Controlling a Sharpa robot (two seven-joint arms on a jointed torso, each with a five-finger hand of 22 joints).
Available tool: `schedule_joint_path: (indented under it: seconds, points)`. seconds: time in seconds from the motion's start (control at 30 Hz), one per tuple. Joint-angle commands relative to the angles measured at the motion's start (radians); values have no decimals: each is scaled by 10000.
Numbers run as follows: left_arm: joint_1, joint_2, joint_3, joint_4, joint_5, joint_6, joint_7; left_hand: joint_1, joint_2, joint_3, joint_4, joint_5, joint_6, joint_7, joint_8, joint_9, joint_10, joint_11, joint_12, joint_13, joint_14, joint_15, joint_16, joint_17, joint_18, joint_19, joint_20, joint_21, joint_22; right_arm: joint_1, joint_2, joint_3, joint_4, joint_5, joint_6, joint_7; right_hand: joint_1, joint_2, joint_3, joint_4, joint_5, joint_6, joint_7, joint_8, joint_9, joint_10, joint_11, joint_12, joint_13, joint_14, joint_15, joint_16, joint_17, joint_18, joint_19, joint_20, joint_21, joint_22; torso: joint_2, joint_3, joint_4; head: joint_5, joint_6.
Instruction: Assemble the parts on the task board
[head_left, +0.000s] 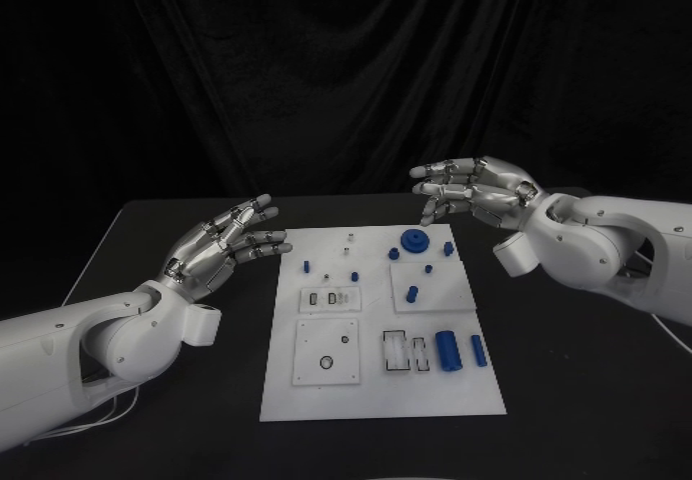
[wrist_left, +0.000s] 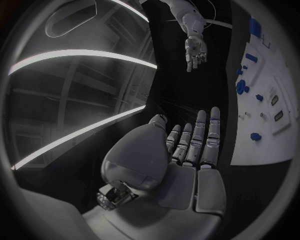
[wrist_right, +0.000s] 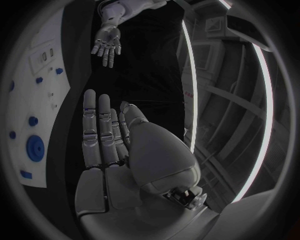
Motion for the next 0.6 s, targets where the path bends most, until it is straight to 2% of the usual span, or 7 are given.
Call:
schedule_joint_path:
  seconds: [0.03, 0.13, 0.2, 0.23, 0.33, 0.5, 0.6]
  points:
    - [94, -73, 9, 155, -36, -80, 1552, 0, -52, 67, 15, 14, 87, 7, 64, 17, 81, 6, 70, 13, -8, 34, 78, 14, -123, 33, 13, 38, 18, 266, 147, 4, -44, -3162, -728, -1626, -53, -152, 85, 17, -232, 307, 80, 83, 15, 540, -125, 54, 26, 383, -111, 506, 358, 155, 195, -95, 693, 451, 355, -31, 58, -43, 43]
    - [157, -118, 13, 236, -36, -89, 1547, -35, -53, 85, 21, 1, 118, 53, 68, 20, 122, 52, 155, 19, -78, 99, 159, 26, -183, -54, 22, 40, 25, 461, 318, 4, -136, -5086, -855, -2307, -88, -247, 247, 124, -466, 455, 95, 7, -44, 1039, -273, -80, -8, 882, -267, 1257, 854, 173, 429, -199, 1655, 1106, 517, -53, 98, -64, 93]
    - [188, -116, 14, 250, -36, -92, 1549, -58, -40, 96, 26, -13, 140, 59, 71, 22, 159, 76, 209, 26, -93, 124, 208, 34, -208, -97, 24, 39, 26, 549, 504, 4, -275, -6918, -1001, -2763, -11, -372, 638, 174, -1101, 805, 67, -22, -78, 1392, -438, -293, -65, 1709, -421, 2259, 1392, 214, 839, -338, 2668, 1790, 638, -81, 136, -35, 158]
    - [199, -120, 14, 258, -36, -96, 1545, -69, -24, 110, 27, -16, 151, 60, 73, 22, 176, 87, 231, 28, -105, 136, 240, 38, -221, -119, 22, 43, 29, 576, 596, 4, -338, -7802, -1070, -2987, -48, -492, 741, 212, -1105, 881, 62, -84, -102, 1442, -465, -372, -85, 1807, -444, 2493, 1524, 209, 932, -366, 2940, 1982, 711, -96, 157, -43, 217]
    - [218, -187, 15, 339, -36, -124, 1544, -77, -9, 133, 21, -13, 167, 67, 75, 23, 201, 114, 264, 30, -142, 157, 279, 41, -243, -156, 22, 47, 33, 620, 785, 4, -375, -10055, -1210, -3700, -262, -770, 1125, 454, -1245, 1190, 10, -291, -131, 1652, -530, -599, -133, 3221, -547, 4277, 3933, -131, 2123, -411, 4768, 4370, 857, -136, 180, -104, 409]
    - [247, -427, 21, 621, -36, -251, 1604, -115, -50, 209, 12, -6, 203, 78, 71, 23, 171, 133, 360, 12, -637, 156, 300, -29, -313, -494, -39, -23, 10, 649, 898, 5, -129, -13007, -1445, -4691, -470, -1173, 1584, 746, -1465, 1451, -60, -512, -140, 1903, -576, -875, -181, 3771, -582, 4887, 4832, -337, 2745, -459, 5797, 5859, 1077, -215, 210, -253, 476]
    - [264, -509, 27, 717, -25, -279, 1620, -121, -56, 240, 9, 0, 217, 79, 71, 24, 156, 130, 389, 7, -794, 146, 302, -53, -321, -592, -56, -42, 3, 639, 951, 5, -18, -14257, -1622, -5002, -609, -1529, 1979, 1011, -1551, 1644, -225, -675, -123, 2087, -604, -1231, -260, 4216, -618, 5367, 5668, -502, 3182, -479, 6462, 6895, 1223, -262, 248, -318, 584]
